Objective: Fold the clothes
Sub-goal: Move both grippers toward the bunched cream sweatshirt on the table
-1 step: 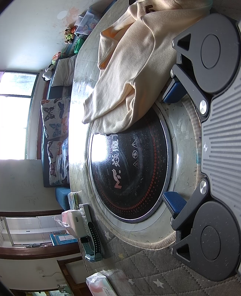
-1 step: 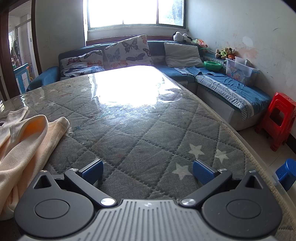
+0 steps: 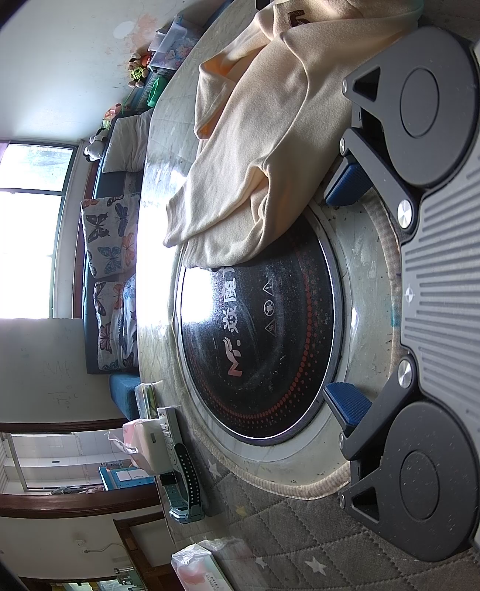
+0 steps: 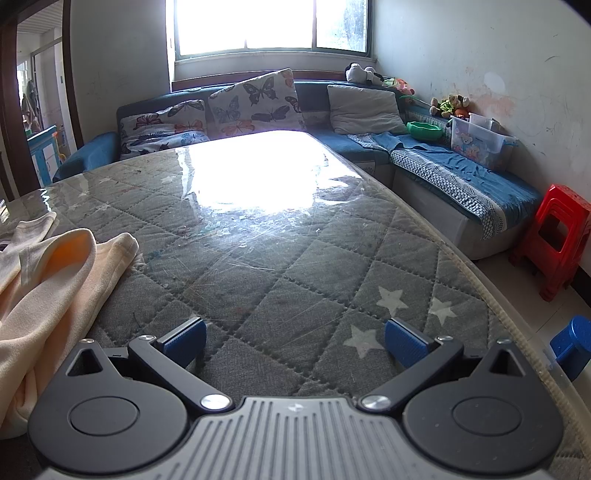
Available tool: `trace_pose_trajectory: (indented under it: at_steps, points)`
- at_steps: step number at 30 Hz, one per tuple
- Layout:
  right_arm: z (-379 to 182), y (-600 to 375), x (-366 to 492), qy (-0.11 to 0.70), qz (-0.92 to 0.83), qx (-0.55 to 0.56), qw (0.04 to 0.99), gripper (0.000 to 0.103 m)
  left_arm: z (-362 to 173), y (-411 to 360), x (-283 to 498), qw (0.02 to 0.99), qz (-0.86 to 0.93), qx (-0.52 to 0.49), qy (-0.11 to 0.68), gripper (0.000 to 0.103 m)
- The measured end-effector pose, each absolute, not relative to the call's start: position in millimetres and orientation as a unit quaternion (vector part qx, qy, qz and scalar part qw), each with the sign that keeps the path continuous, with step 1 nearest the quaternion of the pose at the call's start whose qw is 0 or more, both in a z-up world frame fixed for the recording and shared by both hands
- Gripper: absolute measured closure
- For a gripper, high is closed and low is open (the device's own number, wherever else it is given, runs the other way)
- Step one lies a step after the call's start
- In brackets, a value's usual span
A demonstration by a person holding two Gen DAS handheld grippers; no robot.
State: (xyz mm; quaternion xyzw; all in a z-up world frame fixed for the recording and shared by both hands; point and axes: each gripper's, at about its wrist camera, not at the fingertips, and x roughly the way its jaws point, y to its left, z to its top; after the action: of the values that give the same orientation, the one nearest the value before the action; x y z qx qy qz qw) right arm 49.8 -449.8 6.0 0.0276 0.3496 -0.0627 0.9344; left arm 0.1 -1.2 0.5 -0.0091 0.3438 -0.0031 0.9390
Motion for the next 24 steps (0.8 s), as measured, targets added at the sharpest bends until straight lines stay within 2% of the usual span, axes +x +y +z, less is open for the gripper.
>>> trace_pose_trajectory:
  at_steps: [24]
  points:
    - [44,-402,-39,0.323,0.009,-0.031,0.946,0.000,21,-28,-39,0.927,0.020,-0.002,0.373,0.000]
